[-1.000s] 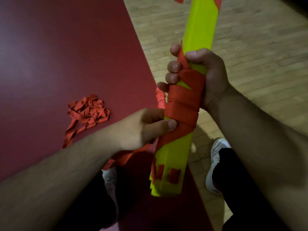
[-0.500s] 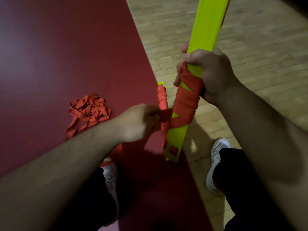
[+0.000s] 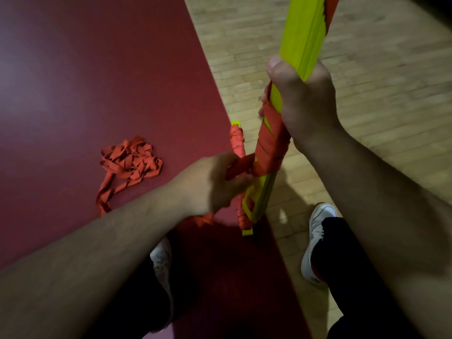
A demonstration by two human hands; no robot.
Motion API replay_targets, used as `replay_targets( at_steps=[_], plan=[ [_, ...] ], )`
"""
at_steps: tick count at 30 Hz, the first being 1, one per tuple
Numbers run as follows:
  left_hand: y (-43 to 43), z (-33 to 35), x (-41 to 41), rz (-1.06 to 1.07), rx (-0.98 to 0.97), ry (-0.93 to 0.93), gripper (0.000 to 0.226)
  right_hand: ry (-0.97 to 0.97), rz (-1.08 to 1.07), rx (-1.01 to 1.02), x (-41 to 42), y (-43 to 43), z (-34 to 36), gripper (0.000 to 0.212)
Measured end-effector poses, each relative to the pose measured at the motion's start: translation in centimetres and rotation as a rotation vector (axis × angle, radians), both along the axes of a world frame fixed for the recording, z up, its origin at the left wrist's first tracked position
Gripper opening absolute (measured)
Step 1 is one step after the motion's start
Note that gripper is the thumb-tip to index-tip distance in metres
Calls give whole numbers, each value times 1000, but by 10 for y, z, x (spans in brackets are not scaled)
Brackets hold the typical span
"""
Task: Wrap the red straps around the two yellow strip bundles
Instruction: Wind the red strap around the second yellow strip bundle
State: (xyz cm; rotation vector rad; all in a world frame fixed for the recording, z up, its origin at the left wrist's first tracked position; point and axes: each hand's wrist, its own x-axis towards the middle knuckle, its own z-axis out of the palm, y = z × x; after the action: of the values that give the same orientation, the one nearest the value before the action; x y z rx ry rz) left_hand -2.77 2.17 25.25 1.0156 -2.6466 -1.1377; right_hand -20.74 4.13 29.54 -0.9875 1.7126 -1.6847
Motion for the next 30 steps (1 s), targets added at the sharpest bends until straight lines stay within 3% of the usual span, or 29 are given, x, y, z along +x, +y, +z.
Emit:
replay_targets(
  at_steps=[5,9,13,15,18,21,24,30],
  plan=[
    [22,-9,-8,97,-346,-133,57,0,-59,2,13,1,3,59],
    [17,-15,-9,209,-416,-80,47,-39,24,-34,15,1,1,47],
    [4,-14,-3,128,-352,40,35,-142,97,-43,4,-1,3,43],
    [2,-9,1,10,-291,167,36,-277,277,-74,-8,1,8,47],
    [-5,0,7,-174,-179,222,36,-476,686,-58,-26,8,10,76],
    [-11,5,12,-247,-62,173,34,-625,879,-107,-31,12,6,72],
    [-11,-1,10,-229,-11,107,29,-594,666,-88,-21,11,9,32],
    [6,-19,1,57,-200,-58,59,-378,-30,-45,-1,-7,0,16]
  ],
)
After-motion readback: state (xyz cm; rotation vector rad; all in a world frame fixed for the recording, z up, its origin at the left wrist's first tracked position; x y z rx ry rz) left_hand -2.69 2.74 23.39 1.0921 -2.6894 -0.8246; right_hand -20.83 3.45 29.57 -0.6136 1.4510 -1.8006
